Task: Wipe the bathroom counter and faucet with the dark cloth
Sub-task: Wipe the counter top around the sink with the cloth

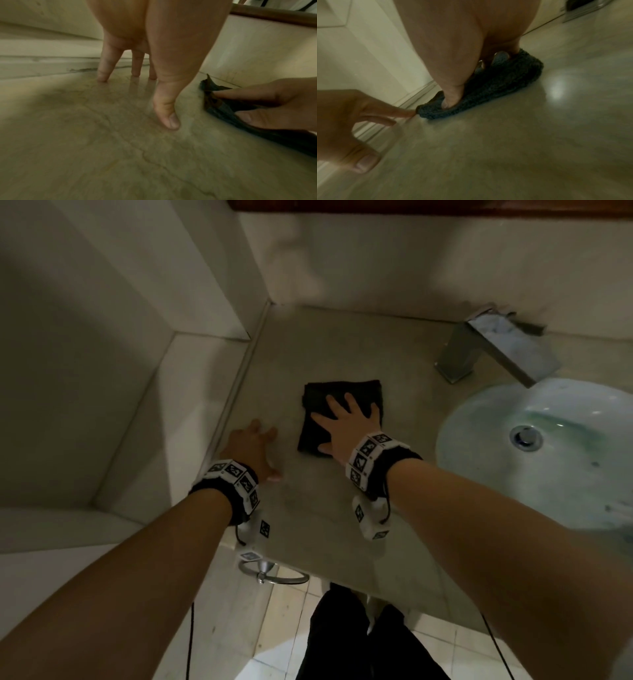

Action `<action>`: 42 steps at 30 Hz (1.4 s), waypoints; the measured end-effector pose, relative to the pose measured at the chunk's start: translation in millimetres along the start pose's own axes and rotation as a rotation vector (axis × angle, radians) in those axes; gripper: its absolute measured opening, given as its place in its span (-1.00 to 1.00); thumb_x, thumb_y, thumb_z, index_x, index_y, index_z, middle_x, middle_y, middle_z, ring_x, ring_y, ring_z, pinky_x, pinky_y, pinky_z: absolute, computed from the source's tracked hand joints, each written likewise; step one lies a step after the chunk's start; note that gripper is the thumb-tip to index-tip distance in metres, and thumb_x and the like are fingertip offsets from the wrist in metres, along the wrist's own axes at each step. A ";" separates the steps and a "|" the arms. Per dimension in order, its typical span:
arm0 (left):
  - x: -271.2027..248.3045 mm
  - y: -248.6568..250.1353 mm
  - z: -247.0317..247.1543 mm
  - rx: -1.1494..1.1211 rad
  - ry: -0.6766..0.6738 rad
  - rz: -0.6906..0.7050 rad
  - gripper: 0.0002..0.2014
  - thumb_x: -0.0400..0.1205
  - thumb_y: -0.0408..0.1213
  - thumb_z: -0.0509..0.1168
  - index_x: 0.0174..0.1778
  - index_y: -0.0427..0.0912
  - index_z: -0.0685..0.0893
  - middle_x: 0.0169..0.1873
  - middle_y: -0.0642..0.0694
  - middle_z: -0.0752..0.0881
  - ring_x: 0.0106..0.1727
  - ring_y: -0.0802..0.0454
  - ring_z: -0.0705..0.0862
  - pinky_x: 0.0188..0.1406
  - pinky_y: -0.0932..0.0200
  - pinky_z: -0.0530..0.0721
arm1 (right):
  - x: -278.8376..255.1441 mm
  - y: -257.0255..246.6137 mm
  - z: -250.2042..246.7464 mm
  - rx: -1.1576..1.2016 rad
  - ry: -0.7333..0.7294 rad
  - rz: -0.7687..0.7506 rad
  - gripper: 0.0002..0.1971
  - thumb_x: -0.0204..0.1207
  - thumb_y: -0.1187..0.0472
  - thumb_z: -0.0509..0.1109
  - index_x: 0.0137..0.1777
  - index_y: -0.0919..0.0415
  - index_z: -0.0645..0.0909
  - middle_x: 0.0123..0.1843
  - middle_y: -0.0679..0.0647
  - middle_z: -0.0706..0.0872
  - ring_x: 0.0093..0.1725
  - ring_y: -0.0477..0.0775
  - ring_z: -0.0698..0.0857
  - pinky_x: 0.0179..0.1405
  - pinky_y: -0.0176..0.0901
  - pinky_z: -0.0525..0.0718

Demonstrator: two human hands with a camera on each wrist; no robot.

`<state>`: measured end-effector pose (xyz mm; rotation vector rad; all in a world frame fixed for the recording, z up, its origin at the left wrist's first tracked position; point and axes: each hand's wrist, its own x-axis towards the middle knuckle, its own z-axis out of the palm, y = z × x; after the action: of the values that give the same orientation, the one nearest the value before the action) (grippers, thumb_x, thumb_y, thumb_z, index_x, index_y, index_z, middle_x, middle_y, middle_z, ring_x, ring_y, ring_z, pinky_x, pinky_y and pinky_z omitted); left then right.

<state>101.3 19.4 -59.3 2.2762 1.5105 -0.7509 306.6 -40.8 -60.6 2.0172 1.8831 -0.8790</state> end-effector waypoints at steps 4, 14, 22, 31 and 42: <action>-1.0 0.8 -1.2 0.027 -0.016 0.004 0.13 0.28 0.16 0.60 0.69 0.10 0.09 0.70 -0.13 -0.04 0.66 -0.29 0.09 0.63 -0.14 0.22 | -25.3 37.8 4.4 0.010 0.015 0.054 -0.29 0.63 -0.26 0.17 0.68 -0.32 -0.12 0.74 -0.10 -0.28 0.71 0.20 -0.29 0.60 0.51 -0.12; -4.0 3.5 -7.2 0.114 -0.104 0.041 0.15 0.35 0.30 0.49 0.71 0.06 -0.05 0.69 -0.16 -0.13 0.64 -0.37 0.07 0.55 -0.24 0.33 | -74.3 79.5 22.2 0.094 0.075 0.221 -0.29 0.63 -0.19 0.24 0.67 -0.33 -0.06 0.75 -0.09 -0.23 0.71 0.18 -0.24 0.63 0.45 -0.07; 0.9 -1.1 -2.5 0.052 -0.117 0.033 0.07 0.42 0.22 0.47 0.70 0.10 -0.06 0.69 -0.12 -0.17 0.65 -0.35 -0.03 0.55 -0.27 0.31 | -20.8 66.5 -12.8 0.176 0.075 0.288 -0.32 0.63 -0.19 0.24 0.66 -0.37 -0.04 0.75 -0.05 -0.23 0.70 0.28 -0.26 0.60 0.52 -0.12; 1.2 -0.8 -3.2 0.068 -0.110 0.039 0.07 0.39 0.21 0.50 0.69 0.10 -0.02 0.69 -0.11 -0.14 0.63 -0.35 0.00 0.51 -0.26 0.36 | 9.6 25.4 -22.5 0.009 0.017 0.101 -0.31 0.63 -0.19 0.24 0.66 -0.36 -0.04 0.75 -0.02 -0.23 0.69 0.34 -0.26 0.53 0.63 -0.11; 5.3 -0.6 1.8 0.063 -0.086 0.046 0.12 0.33 0.24 0.53 0.69 0.12 -0.01 0.69 -0.12 -0.10 0.62 -0.36 0.05 0.51 -0.23 0.37 | -50.8 15.2 28.3 -0.075 0.006 -0.061 -0.26 0.58 -0.17 0.32 0.66 -0.35 -0.01 0.75 -0.16 -0.21 0.72 0.14 -0.24 0.60 0.49 -0.06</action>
<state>101.9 22.7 -63.8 2.2839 1.4109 -0.8833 314.7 -100.2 -57.1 1.9307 1.9601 -0.8053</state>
